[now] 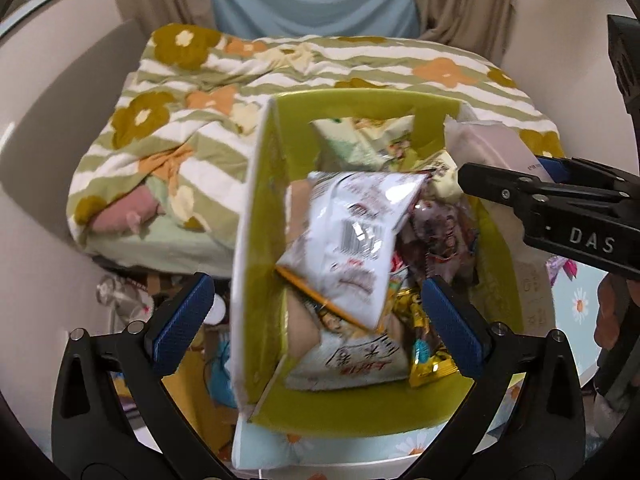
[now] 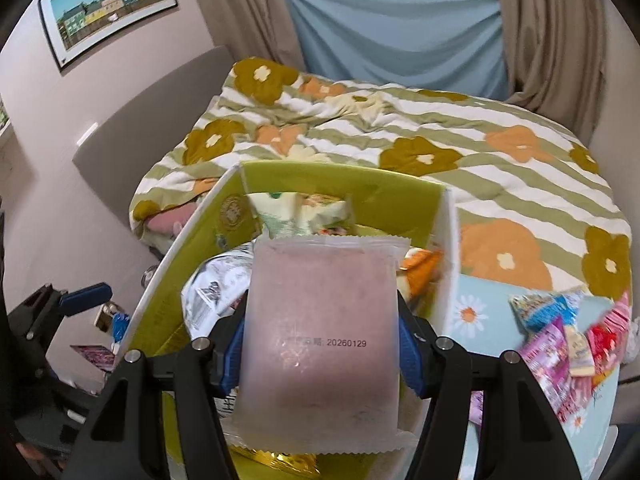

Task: Organize snacks
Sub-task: 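Lift both bags over the yellow box and drop them inside, then move both grippers back from the box to the snack pile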

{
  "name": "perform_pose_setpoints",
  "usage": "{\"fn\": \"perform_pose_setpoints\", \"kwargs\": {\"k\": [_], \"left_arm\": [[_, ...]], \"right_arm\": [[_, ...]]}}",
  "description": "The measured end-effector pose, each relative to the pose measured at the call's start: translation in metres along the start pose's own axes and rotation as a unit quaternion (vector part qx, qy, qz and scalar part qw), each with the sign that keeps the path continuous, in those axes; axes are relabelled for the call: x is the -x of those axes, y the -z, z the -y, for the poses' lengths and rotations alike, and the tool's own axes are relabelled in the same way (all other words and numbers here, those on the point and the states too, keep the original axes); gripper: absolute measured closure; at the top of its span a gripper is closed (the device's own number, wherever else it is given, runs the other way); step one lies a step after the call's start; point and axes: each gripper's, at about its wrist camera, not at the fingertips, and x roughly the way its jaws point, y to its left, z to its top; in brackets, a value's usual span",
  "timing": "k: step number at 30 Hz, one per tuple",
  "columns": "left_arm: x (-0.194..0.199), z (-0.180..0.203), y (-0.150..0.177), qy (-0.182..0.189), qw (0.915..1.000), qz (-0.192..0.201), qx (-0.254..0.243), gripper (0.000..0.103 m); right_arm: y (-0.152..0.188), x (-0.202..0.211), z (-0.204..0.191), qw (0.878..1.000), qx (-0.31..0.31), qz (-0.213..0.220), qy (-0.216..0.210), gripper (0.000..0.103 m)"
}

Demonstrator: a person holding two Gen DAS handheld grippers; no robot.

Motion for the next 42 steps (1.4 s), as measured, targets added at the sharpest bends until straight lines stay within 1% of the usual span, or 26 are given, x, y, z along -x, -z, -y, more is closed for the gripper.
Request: {"fn": "perform_pose_setpoints", "kwargs": {"k": [2,4,6,7,8,10,13,16,23,26,29,35,38,40,42], "left_arm": [[0.001,-0.006,0.003,-0.001,0.9999,0.001,0.012,0.0],[0.004,-0.01,0.007,-0.003,0.9998,0.002,0.021,0.0],[0.004,-0.012,0.009,-0.005,0.9997,0.001,0.024,0.0],[0.004,-0.012,0.01,-0.007,0.9997,0.0,0.025,0.0],[0.003,-0.012,0.011,-0.008,0.9997,-0.002,0.025,0.0],[0.0,-0.012,0.014,-0.007,0.9997,-0.005,0.025,0.0],[-0.002,-0.009,0.014,-0.003,0.9997,-0.008,0.024,0.0],[0.002,-0.007,0.014,0.001,0.9997,-0.001,0.022,0.0],[0.026,0.001,0.004,0.008,0.9994,0.032,0.011,0.0],[0.038,0.007,0.0,0.017,0.9988,0.046,0.002,0.0],[0.049,0.017,-0.002,0.033,0.9977,0.058,-0.011,0.0],[0.063,0.045,-0.009,0.077,0.9924,0.079,-0.056,0.0],[0.064,0.068,-0.013,0.105,0.9877,0.088,-0.076,0.0],[0.063,0.084,-0.015,0.116,0.9856,0.087,-0.086,0.0],[0.062,0.105,-0.016,0.129,0.9828,0.086,-0.1,0.0]], "right_arm": [[-0.001,-0.006,-0.005,1.0,0.005,-0.006,-0.003,0.045],[-0.001,-0.014,-0.009,1.0,0.009,-0.013,0.005,0.044],[-0.001,-0.019,-0.008,1.0,0.005,-0.015,0.012,0.039],[0.0,-0.02,-0.006,1.0,0.0,-0.015,0.008,0.026],[0.0,-0.02,-0.004,1.0,-0.005,-0.014,0.002,0.011],[0.004,-0.019,0.0,1.0,-0.014,-0.009,-0.003,0.003],[0.007,-0.018,0.002,1.0,-0.015,-0.004,0.005,0.001],[0.008,-0.011,0.003,1.0,-0.01,0.006,0.008,0.001],[0.006,0.022,0.003,0.999,-0.009,0.042,0.006,0.001],[0.007,0.041,0.003,0.998,-0.012,0.058,0.011,0.001],[0.009,0.058,0.006,0.997,-0.02,0.068,0.017,0.001],[0.023,0.101,0.021,0.993,-0.048,0.089,0.053,0.001],[0.038,0.125,0.038,0.989,-0.074,0.101,0.078,0.001],[0.047,0.136,0.051,0.986,-0.09,0.105,0.089,0.001],[0.059,0.153,0.069,0.981,-0.108,0.115,0.11,0.001]]}}
